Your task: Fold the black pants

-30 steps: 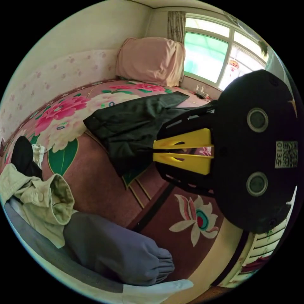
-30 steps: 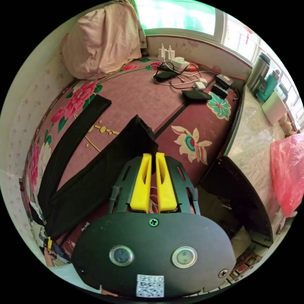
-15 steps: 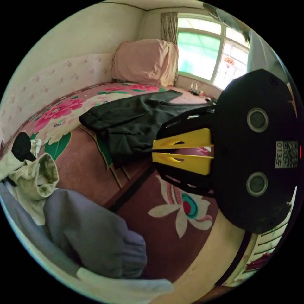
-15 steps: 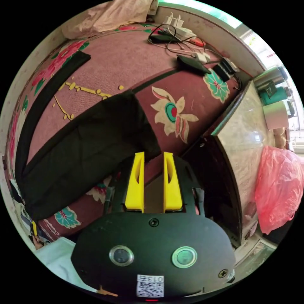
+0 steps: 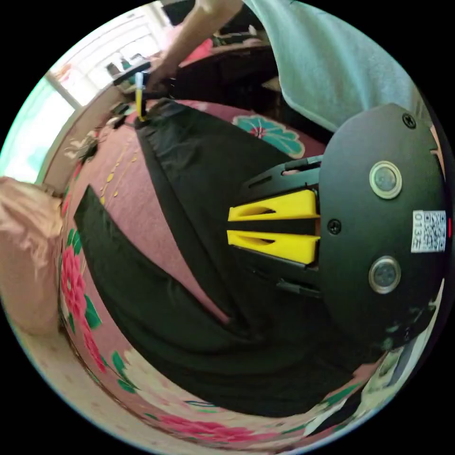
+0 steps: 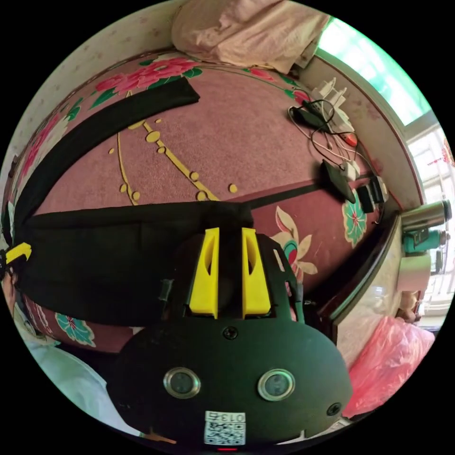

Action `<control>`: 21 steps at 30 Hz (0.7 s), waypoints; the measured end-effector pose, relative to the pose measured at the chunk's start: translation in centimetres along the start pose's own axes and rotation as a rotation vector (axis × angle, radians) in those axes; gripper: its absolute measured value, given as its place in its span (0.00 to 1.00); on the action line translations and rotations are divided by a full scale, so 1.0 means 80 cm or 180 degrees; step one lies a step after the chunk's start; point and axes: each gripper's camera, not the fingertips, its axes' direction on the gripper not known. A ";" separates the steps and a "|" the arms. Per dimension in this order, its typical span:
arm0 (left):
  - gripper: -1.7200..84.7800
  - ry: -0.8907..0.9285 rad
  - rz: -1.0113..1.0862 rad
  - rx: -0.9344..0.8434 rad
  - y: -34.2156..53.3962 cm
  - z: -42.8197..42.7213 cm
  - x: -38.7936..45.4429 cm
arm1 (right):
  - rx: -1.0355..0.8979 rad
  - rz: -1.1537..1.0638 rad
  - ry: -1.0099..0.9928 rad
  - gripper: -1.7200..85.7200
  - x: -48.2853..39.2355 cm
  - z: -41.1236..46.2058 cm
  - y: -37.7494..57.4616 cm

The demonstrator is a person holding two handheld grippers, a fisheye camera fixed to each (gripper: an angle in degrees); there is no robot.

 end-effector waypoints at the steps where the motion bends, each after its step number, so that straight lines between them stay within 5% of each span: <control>1: 0.04 -0.0124 0.0100 -0.0065 -0.018 0.009 0.007 | -0.0051 -0.0016 0.0013 0.06 0.000 0.008 -0.007; 8: 0.02 -0.0500 -0.0060 -0.0061 -0.115 0.007 -0.034 | -0.0109 0.0068 -0.0102 0.03 0.047 0.045 -0.054; 10: 0.02 -0.0019 -0.0030 -0.0089 -0.121 -0.006 -0.038 | -0.0088 -0.0028 -0.0207 0.03 0.059 0.033 -0.051; 15: 0.02 -0.0142 0.0205 -0.0086 -0.067 -0.058 0.030 | 0.0246 0.0063 -0.0053 0.11 0.102 -0.042 0.047; 21: 0.03 -0.0481 0.0826 -0.0546 0.009 -0.044 0.131 | -0.0168 0.0728 -0.0595 0.14 0.123 0.014 0.172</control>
